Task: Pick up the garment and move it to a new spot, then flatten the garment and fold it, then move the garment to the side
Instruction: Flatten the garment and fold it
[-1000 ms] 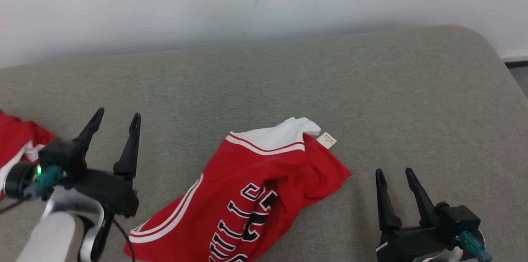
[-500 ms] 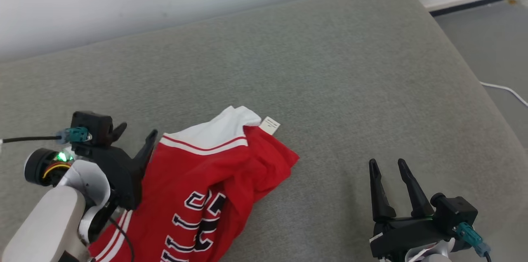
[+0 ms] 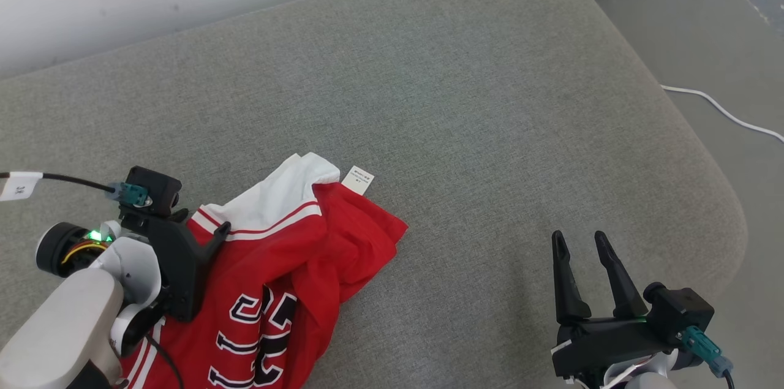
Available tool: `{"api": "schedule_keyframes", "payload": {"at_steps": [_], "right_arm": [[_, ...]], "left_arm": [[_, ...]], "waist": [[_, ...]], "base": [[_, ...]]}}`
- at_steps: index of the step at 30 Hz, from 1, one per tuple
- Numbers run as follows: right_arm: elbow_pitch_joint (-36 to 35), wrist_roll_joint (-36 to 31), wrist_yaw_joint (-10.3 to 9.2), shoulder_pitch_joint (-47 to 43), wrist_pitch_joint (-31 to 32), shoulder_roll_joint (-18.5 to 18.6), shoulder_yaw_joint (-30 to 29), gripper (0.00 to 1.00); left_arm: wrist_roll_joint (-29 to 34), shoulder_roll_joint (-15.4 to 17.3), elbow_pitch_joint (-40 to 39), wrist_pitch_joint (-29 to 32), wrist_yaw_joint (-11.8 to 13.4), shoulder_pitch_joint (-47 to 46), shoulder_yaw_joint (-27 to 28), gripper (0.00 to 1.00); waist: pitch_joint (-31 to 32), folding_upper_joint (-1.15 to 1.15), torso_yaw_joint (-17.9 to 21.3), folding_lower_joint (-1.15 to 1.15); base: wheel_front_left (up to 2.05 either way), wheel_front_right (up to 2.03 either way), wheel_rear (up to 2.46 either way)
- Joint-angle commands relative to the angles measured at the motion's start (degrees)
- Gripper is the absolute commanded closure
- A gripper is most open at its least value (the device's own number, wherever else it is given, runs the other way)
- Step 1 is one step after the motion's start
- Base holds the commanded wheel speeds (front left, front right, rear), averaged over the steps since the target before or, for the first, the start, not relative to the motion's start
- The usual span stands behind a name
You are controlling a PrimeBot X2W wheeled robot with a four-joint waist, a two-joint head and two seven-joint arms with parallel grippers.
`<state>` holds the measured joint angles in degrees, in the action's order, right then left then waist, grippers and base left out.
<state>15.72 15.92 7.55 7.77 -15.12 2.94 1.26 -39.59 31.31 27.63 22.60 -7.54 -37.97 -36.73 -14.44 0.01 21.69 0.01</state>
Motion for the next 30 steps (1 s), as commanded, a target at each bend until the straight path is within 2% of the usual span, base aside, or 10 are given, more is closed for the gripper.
{"api": "schedule_keyframes", "payload": {"at_steps": [1, 2, 3, 4, 5, 10, 15, 18, 26, 30], "right_arm": [[-0.16, -0.47, -0.13, 0.41, -0.04, -0.11, -0.02, 0.0], [-0.21, -0.54, -0.13, 0.44, -0.04, -0.11, -0.05, 0.0], [-0.26, -0.5, -0.13, 0.44, -0.04, -0.11, -0.01, 0.0], [-0.3, -0.5, -0.13, 0.47, -0.04, -0.11, -0.02, 0.0], [-0.38, -0.53, -0.13, 0.45, -0.04, -0.09, -0.07, 0.0], [-0.67, -0.92, -0.13, -0.08, -0.03, -0.08, -0.82, 0.0], [-0.75, -1.46, -0.13, 0.12, -0.03, -0.11, -1.47, 0.0], [-0.86, -1.74, -0.13, 0.31, -0.03, -0.11, -1.51, 0.0], [-0.92, -1.82, -0.13, 1.12, -0.04, -0.09, -0.95, 0.0], [-1.01, -1.91, -0.13, 1.5, -0.03, -0.11, -0.93, 0.0]], "left_arm": [[-0.46, 0.07, 1.23, -0.32, 0.17, -0.14, -0.5, 0.0], [-0.39, 0.14, 1.86, -0.7, 0.18, -0.62, -0.76, 0.05], [-0.1, 0.23, 2.34, -0.89, 0.18, -0.73, -1.67, 0.29], [-0.03, 0.34, 2.6, -1.33, 0.18, -0.8, -2.42, 0.8], [-0.33, 0.32, 2.55, -2.15, 0.17, -1.09, -3.05, 1.0], [-2.51, 0.79, 1.22, -7.64, 0.15, -3.88, -3.47, 1.0], [-0.68, 2.19, 1.72, -18.67, 0.75, -8.43, 0.11, 1.0], [1.53, 2.8, 3.09, -23.99, 2.82, -10.81, 1.51, 1.0], [3.62, 4.78, 9.3, -31.09, 8.16, -13.26, 4.63, 1.0], [3.89, 4.89, 12.13, -32.05, 8.58, -13.57, 4.71, 1.0]], "waist": [[0.06, -0.01, -0.19, -0.01], [0.06, -0.01, -0.29, -0.01], [0.09, -0.01, -0.37, -0.01], [0.12, -0.01, -0.46, -0.01], [0.13, -0.01, -0.59, -0.01], [0.46, -0.01, -1.76, -0.01], [0.67, -0.01, -2.81, -0.01], [0.55, -0.01, -3.12, -0.01], [-1.1, -0.01, -2.33, -0.01], [-1.91, -0.01, -2.02, -0.01]], "base": [[0.0, 0.0, 0.0], [0.0, 0.0, 0.0], [0.0, 0.0, 0.0], [0.0, 0.0, 0.0], [0.0, 0.0, 0.0], [0.0, 0.0, 0.0], [0.0, 0.0, 0.0], [0.0, 0.0, 0.0], [0.0, 0.0, 0.0], [0.0, 0.0, 0.0]]}}
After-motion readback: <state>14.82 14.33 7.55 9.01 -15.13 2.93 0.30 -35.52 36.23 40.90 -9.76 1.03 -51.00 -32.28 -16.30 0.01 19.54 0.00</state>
